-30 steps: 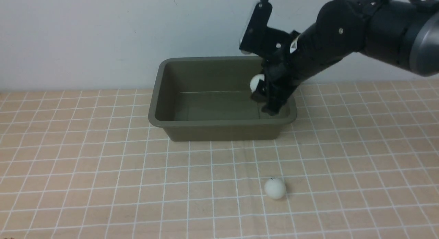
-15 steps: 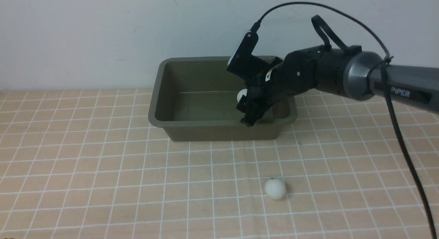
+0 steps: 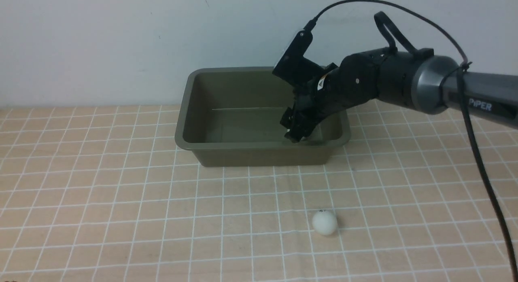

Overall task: Put the table tennis balls into the box on the light coffee tablecloth.
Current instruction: 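Release the ping pong ball into the bin and lift the gripper away, then reach for and grasp a ping pong ball on the table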

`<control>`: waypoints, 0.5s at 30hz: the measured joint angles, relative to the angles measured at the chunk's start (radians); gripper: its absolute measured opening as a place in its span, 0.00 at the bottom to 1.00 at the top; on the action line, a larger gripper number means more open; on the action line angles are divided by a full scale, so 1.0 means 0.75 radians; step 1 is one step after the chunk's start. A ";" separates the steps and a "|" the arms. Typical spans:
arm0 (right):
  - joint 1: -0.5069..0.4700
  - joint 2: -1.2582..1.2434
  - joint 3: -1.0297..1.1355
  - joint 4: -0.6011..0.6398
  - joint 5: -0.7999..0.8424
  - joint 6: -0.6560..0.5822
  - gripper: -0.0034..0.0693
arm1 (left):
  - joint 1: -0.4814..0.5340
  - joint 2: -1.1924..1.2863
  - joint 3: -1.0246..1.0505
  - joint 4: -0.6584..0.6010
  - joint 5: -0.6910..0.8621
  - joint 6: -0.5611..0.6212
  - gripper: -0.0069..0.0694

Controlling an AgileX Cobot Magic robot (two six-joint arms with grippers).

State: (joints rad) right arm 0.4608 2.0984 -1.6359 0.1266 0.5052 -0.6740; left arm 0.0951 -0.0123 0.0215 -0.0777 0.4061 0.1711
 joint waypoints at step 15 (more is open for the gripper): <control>0.000 -0.357 0.000 -0.108 0.570 0.285 0.66 | 0.000 0.000 0.000 0.000 0.000 0.000 0.00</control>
State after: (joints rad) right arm 0.4608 1.8307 -1.6359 0.0458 0.9325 -0.4599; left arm 0.0951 -0.0123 0.0215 -0.0777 0.4061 0.1711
